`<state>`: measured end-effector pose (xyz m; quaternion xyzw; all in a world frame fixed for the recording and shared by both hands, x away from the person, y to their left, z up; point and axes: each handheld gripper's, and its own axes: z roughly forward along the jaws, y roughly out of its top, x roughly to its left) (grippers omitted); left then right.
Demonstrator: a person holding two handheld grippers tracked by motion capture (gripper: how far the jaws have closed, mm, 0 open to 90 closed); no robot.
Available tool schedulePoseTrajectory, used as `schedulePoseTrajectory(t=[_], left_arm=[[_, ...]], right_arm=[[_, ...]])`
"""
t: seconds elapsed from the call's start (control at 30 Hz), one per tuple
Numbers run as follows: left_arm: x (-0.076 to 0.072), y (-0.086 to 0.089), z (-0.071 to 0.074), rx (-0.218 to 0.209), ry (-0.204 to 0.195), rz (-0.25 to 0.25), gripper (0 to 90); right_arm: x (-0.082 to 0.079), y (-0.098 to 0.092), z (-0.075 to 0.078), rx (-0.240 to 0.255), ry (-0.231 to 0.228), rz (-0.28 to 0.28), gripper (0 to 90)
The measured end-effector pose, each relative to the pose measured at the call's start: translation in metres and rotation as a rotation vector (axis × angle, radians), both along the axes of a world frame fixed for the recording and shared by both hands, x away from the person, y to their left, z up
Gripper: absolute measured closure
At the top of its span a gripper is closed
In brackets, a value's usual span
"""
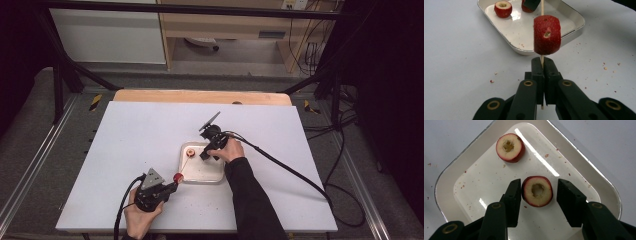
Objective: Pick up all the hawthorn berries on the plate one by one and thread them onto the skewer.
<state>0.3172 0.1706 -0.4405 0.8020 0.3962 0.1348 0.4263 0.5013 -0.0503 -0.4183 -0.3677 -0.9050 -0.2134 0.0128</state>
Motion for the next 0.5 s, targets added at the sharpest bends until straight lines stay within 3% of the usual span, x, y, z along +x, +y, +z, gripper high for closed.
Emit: schedulePoseTrajectory(t=[0.3, 0.5], left_arm=[[0.000, 0.001, 0.000, 0.000, -0.003, 0.004, 88.2], [0.000, 0.000, 0.000, 0.003, -0.005, 0.004, 88.3]], right_arm=[[-0.002, 0.000, 0.001, 0.006, 0.000, -0.013, 60.4], [-0.007, -0.003, 0.011, 0.034, -0.021, -0.025, 60.6]])
